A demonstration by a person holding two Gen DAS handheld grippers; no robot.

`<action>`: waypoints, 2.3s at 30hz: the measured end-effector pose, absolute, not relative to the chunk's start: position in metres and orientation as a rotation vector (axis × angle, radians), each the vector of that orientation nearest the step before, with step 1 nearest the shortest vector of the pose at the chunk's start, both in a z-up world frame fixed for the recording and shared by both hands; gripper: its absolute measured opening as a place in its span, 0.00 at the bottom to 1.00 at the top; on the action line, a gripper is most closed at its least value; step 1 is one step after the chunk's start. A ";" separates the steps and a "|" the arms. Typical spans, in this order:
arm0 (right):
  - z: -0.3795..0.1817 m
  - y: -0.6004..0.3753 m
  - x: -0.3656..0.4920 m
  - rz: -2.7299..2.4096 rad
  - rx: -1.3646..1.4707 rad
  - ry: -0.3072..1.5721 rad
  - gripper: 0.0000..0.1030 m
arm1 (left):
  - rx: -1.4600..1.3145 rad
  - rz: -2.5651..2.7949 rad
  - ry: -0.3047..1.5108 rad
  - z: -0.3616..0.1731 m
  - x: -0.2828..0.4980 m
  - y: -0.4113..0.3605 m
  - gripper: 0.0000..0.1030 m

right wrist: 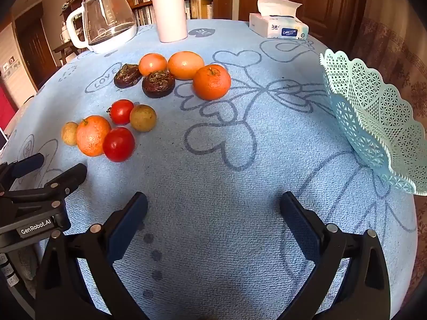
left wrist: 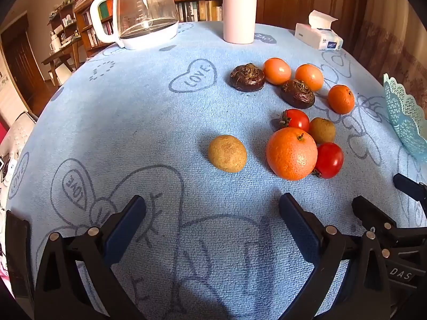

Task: Organize fruits
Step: 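Move the right tool toward the large orange tangerine near the dark fruits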

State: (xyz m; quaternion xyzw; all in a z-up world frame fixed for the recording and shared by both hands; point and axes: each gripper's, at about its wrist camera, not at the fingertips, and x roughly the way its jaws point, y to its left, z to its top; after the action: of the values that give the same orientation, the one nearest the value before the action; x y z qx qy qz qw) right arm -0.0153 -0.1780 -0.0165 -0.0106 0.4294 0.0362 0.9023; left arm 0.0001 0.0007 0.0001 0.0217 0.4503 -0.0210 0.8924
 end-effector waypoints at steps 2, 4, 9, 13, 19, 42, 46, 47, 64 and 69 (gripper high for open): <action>-0.016 -0.178 -0.015 0.074 -0.022 0.888 0.98 | 0.051 -0.041 0.929 0.000 0.000 0.000 0.95; -0.016 -0.179 -0.014 0.078 -0.016 0.891 0.98 | 0.049 -0.041 0.930 0.000 0.000 0.001 0.95; -0.019 -0.179 -0.014 0.087 -0.014 0.892 0.98 | 0.022 -0.061 0.924 0.002 -0.001 0.004 0.95; -0.018 -0.180 -0.017 0.100 0.001 0.881 0.98 | -0.021 -0.089 0.916 0.006 -0.002 0.009 0.95; -0.015 -0.184 -0.017 0.128 0.037 0.873 0.98 | -0.044 -0.122 0.916 0.011 -0.002 0.012 0.95; 0.001 -0.180 -0.034 0.306 0.075 0.773 0.98 | 0.065 -0.108 0.864 0.016 0.012 0.015 0.81; 0.008 -0.182 -0.039 0.328 0.096 0.727 0.98 | 0.074 -0.114 0.860 0.015 0.013 0.013 0.79; 0.009 -0.182 -0.041 0.334 0.104 0.716 0.98 | 0.074 -0.114 0.859 0.015 0.013 0.013 0.79; 0.026 -0.185 -0.052 0.311 0.112 0.591 0.98 | 0.081 -0.122 0.799 0.018 0.008 0.009 0.79; 0.023 -0.187 -0.050 0.305 0.117 0.605 0.98 | 0.075 -0.125 0.801 0.017 0.008 0.009 0.79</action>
State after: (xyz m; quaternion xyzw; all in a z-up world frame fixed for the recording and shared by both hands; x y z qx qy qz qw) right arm -0.0495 -0.1866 0.0229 0.0573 0.2966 0.1494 0.9415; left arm 0.0084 0.0089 0.0174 0.0367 0.3896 -0.0607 0.9183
